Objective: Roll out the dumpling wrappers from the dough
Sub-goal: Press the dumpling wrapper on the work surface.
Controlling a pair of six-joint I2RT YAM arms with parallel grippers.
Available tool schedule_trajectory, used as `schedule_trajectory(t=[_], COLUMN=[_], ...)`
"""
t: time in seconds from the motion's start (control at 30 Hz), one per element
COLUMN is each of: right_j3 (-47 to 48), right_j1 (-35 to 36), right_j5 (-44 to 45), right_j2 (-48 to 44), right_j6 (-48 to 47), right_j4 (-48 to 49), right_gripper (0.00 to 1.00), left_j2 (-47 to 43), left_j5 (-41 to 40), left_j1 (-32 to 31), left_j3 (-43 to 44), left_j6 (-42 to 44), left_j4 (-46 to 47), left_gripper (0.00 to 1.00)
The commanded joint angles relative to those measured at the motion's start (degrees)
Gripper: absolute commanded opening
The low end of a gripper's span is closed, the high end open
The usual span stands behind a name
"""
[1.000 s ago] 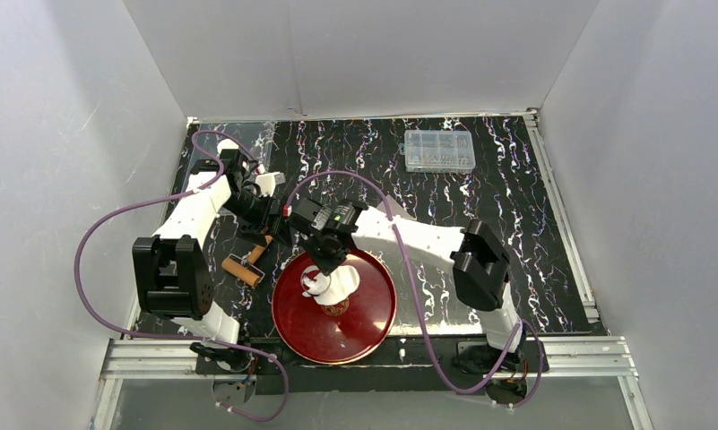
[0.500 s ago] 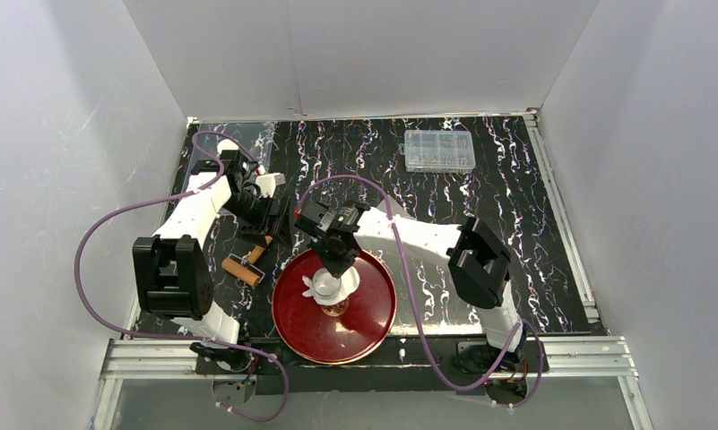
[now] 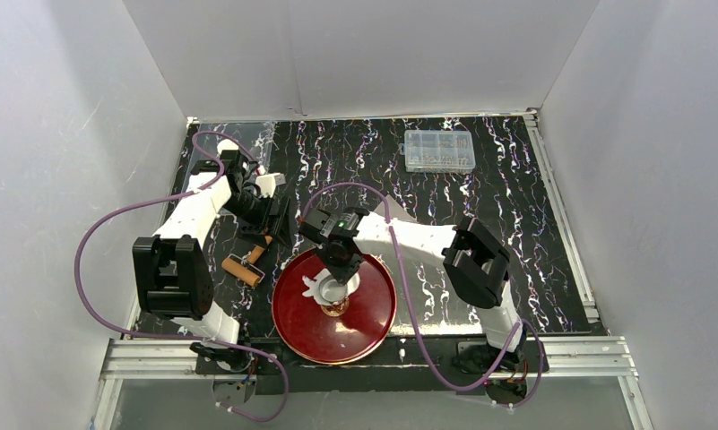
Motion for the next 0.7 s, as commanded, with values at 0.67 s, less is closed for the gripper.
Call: schedule_trajectory(t=[0.67], right_j3=[-0.30], right_j1=[0.16], right_j5=[-2.27], right_j2=[1.63], right_j6=[0.12], right_j4=[2.76], right_gripper=[0.01], left_j2=[-2.34], left_j5=[0.54], left_j1=[-0.18], left_j3=[-0.52], left_j6=[-0.44], left_j4=[-1.09], left_gripper=[0.83])
